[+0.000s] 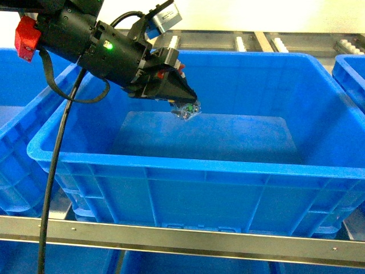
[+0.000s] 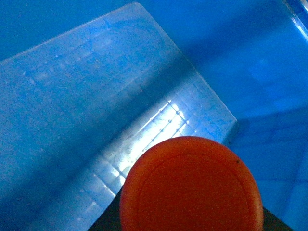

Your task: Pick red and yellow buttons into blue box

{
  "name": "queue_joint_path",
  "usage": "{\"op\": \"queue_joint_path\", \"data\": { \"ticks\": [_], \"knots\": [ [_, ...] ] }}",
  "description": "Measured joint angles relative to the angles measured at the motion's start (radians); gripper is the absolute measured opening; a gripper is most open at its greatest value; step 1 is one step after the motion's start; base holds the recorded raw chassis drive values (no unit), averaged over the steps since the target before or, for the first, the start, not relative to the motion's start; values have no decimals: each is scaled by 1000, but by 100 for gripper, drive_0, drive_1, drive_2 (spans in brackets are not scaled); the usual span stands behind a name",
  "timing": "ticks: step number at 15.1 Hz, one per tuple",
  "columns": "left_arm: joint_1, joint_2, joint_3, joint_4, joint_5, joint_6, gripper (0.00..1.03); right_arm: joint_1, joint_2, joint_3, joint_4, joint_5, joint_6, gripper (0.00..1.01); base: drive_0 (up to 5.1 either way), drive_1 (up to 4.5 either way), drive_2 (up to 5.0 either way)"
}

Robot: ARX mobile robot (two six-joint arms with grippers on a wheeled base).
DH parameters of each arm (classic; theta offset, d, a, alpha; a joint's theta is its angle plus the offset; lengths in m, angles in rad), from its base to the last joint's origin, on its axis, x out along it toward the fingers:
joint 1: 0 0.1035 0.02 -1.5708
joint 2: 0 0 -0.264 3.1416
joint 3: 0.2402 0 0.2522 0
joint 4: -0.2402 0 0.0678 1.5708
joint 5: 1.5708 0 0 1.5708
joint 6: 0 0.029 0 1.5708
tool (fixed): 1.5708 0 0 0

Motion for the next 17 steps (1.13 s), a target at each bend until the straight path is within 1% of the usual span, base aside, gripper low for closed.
{"op": "queue_joint_path", "data": {
  "ticks": [1,3,4,5,6,7,8,9,10,11,12,13,14,17],
  "knots": [
    [0,0,0,0,0,0,36,0,0,0,0,0,0,98,0,0,0],
    [0,0,0,0,0,0,45,0,0,0,0,0,0,98,0,0,0],
    [0,0,0,0,0,0,47,0,0,0,0,0,0,98,0,0,0],
    [0,0,0,0,0,0,52,0,0,0,0,0,0,98,0,0,0],
    [0,-1,0,0,1,0,65,0,0,0,0,0,0,98,0,0,0],
    [0,-2,0,0,1,0,83,0,0,0,0,0,0,98,0,0,0],
    [0,-2,0,1,2,0,95,0,0,0,0,0,0,98,0,0,0],
    [0,-2,0,1,2,1,100,0,0,0,0,0,0,98,0,0,0],
    [0,-2,0,1,2,0,98,0,0,0,0,0,0,98,0,0,0],
    [0,-8,-10,23,2,0,98,0,0,0,0,0,0,98,0,0,0],
    [1,-40,-49,42,-1,5,98,0,0,0,0,0,0,98,0,0,0],
    [2,-77,-93,56,-1,7,98,0,0,0,0,0,0,98,0,0,0],
    [5,-130,-149,82,-1,18,98,0,0,0,0,0,0,98,0,0,0],
    [16,-314,-341,163,-21,41,98,0,0,0,0,0,0,98,0,0,0]
  ]
}}
